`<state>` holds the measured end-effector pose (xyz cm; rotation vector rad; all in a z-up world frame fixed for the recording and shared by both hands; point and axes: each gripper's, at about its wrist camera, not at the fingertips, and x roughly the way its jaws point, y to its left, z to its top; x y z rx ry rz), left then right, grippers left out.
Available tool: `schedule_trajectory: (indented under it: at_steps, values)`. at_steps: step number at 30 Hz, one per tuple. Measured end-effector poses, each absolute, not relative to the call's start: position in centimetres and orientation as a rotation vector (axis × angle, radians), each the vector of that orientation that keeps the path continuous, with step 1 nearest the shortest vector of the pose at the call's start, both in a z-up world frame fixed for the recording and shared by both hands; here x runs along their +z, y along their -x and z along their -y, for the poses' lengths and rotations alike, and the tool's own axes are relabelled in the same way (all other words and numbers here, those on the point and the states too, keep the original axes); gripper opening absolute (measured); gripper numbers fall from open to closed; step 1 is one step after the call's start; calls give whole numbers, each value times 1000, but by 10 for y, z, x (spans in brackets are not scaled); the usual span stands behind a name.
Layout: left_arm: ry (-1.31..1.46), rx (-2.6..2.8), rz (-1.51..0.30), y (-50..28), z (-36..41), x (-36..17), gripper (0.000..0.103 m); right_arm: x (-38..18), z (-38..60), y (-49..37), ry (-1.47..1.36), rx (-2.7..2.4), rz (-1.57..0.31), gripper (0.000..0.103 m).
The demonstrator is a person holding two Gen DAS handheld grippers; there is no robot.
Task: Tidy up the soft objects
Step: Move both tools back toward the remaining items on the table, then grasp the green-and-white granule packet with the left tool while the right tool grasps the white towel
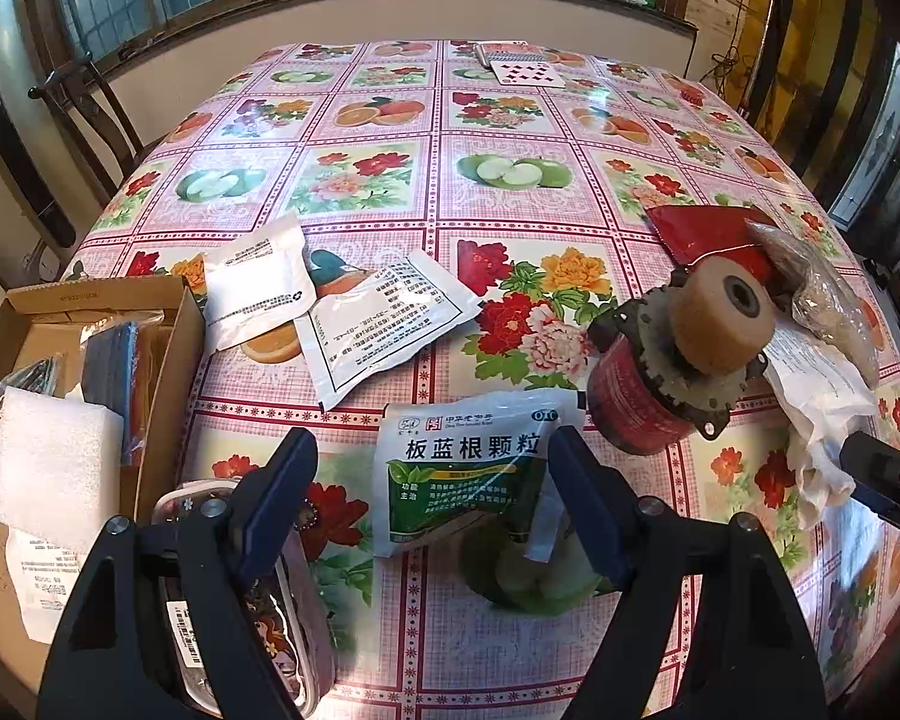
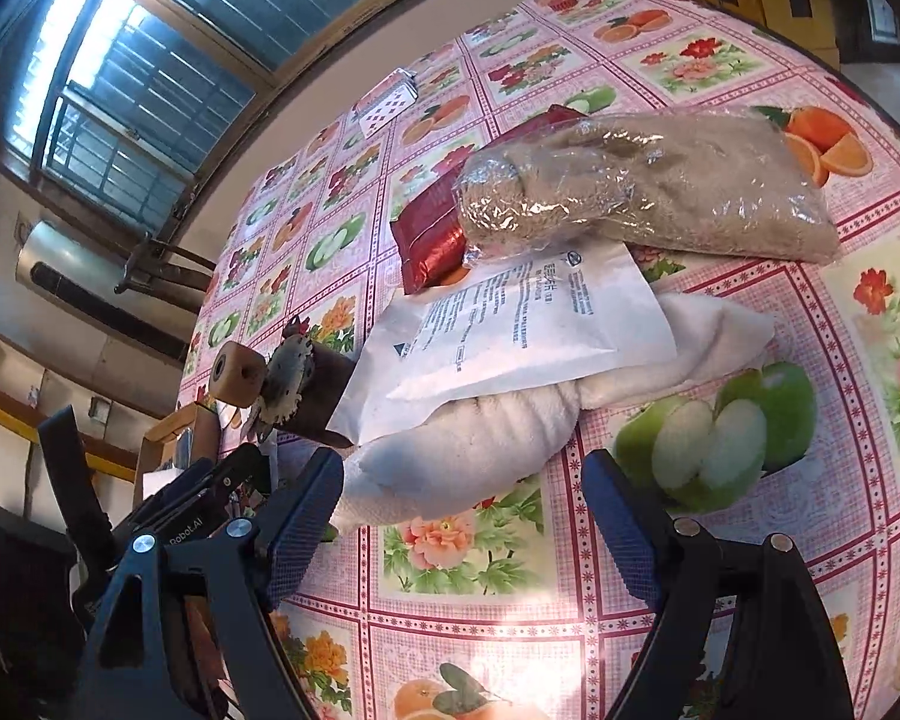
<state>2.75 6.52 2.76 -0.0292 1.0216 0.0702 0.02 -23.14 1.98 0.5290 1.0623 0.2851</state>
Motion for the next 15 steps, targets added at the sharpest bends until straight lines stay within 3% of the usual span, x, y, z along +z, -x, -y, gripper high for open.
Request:
schedule_trajectory:
  at_steps: [15]
  values:
    - [21,38,-1045,-41,-59,19,79,1,212,-18,-578,280,-1104,84]
